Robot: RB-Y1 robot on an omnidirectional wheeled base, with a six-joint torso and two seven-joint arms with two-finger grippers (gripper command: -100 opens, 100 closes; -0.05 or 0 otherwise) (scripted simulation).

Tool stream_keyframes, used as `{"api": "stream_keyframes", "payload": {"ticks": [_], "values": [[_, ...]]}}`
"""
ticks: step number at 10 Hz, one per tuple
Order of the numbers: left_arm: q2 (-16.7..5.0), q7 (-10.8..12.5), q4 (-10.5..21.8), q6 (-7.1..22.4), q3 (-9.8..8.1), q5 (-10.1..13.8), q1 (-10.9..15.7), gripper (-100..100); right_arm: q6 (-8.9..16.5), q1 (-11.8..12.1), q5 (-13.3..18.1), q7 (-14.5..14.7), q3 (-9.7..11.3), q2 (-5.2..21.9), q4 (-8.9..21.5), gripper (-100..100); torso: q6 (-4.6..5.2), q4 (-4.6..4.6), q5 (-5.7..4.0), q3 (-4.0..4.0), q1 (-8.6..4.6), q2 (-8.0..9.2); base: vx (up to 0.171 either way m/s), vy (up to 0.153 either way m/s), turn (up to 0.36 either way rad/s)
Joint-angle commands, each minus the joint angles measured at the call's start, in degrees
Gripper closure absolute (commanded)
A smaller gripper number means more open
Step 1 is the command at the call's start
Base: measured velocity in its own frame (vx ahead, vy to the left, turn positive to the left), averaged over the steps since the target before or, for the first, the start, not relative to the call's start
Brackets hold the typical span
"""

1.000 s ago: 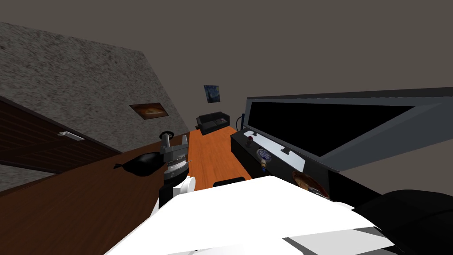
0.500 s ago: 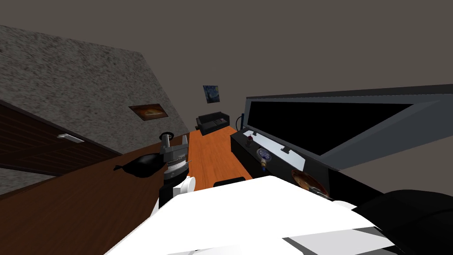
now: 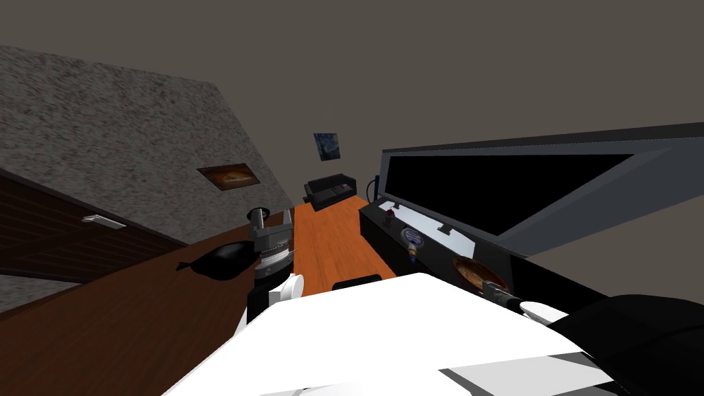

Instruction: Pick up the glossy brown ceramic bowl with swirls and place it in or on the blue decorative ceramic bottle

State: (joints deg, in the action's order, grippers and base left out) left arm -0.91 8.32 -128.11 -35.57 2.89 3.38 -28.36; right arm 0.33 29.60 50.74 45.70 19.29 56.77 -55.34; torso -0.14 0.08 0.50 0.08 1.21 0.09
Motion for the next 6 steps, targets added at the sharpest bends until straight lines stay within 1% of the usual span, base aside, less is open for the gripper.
{"api": "stream_keyframes", "payload": {"ticks": [1,3,4,5,6], "values": [[0.0,0.0,0.0,0.0,0.0,0.0,0.0,0,1.16,-0.16,-1.46,-1.23,1.13,1.74,-2.02,100,0.0,0.0,0.0,0.0,0.0,0.0,0.041,0.214,-0.025],[-0.01,0.0,0.0,0.0,-0.01,0.0,-0.01,0,0.67,-0.52,-2.69,-2.47,0.42,3.34,-3.52,100,0.03,-0.02,0.09,-0.09,-0.1,-0.17,0.08,0.135,-0.029],[-0.01,0.0,0.0,0.0,-0.01,0.0,-0.01,0,-0.1,-0.83,-4.09,-3.87,-0.2,4.93,-5.2,100,-0.01,-0.01,0.12,-0.13,-0.14,-0.28,0.108,0.202,-0.056],[0.0,0.0,0.0,0.0,0.0,0.0,-0.01,0,-0.1,-0.83,-4.09,-3.87,-0.2,4.93,-5.2,100,-0.06,0.01,0.14,-0.17,0.09,-0.37,0.084,0.174,-0.009],[-0.01,0.0,-0.01,0.0,0.0,0.0,-0.01,0,-0.54,-0.98,-4.84,-4.61,-0.49,5.73,-6.08,100,0.03,0.0,0.18,-0.13,0.08,-0.28,0.066,0.147,-0.02]]}}
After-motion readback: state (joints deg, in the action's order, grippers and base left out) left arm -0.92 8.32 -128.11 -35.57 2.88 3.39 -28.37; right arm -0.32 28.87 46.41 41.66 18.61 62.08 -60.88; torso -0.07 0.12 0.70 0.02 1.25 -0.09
